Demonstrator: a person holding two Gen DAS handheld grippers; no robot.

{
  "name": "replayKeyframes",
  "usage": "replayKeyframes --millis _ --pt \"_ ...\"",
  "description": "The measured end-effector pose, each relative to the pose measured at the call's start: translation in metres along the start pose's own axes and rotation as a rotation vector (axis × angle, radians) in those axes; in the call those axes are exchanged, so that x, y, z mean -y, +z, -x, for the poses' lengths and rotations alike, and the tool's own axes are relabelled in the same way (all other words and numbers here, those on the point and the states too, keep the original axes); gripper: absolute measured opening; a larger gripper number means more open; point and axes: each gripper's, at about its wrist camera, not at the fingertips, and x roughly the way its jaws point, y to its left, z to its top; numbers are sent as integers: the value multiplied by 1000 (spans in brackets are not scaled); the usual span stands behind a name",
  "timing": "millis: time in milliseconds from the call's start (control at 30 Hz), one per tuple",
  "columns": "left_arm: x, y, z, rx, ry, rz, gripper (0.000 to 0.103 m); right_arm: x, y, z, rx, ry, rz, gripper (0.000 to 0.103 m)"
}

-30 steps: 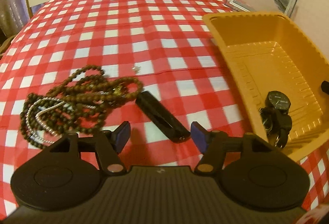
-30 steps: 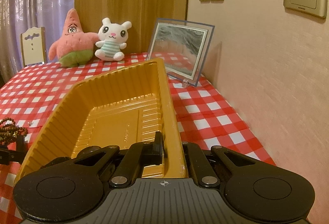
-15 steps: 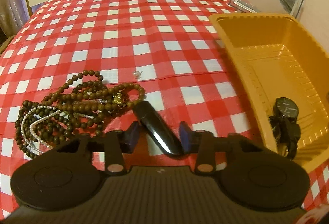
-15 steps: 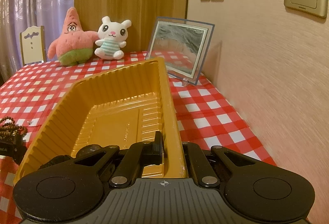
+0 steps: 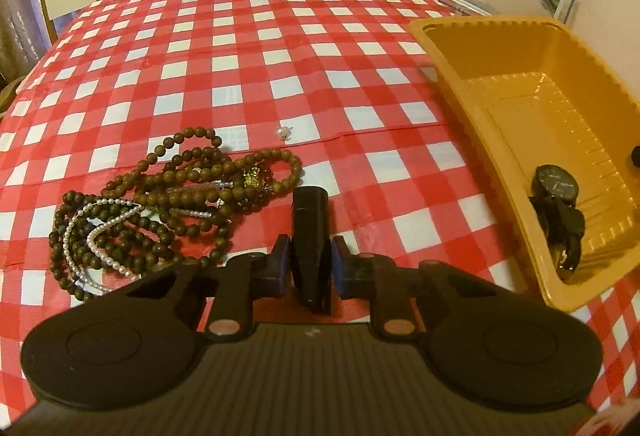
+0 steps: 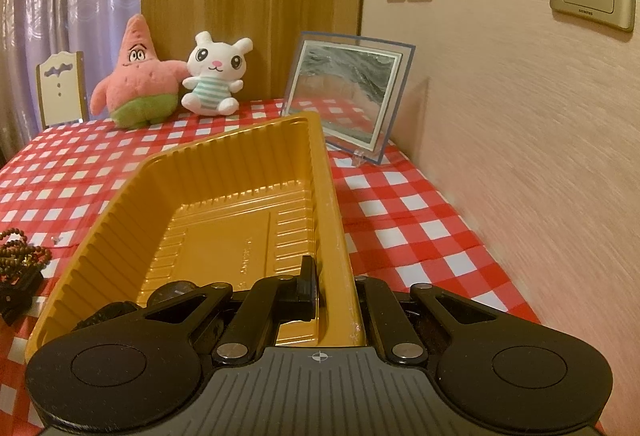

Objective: Organize jewelry
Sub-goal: 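Lift the black case and carry it toward the tray with the left tool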

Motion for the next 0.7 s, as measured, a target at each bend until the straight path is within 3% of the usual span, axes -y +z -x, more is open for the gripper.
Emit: replayKeyframes --millis 467,700 --pt "22 17 36 68 -149 -1 19 -1 1 0 1 1 0 5" --pt "27 6 32 59 -126 -26 19 -1 1 0 5 5 -1 5"
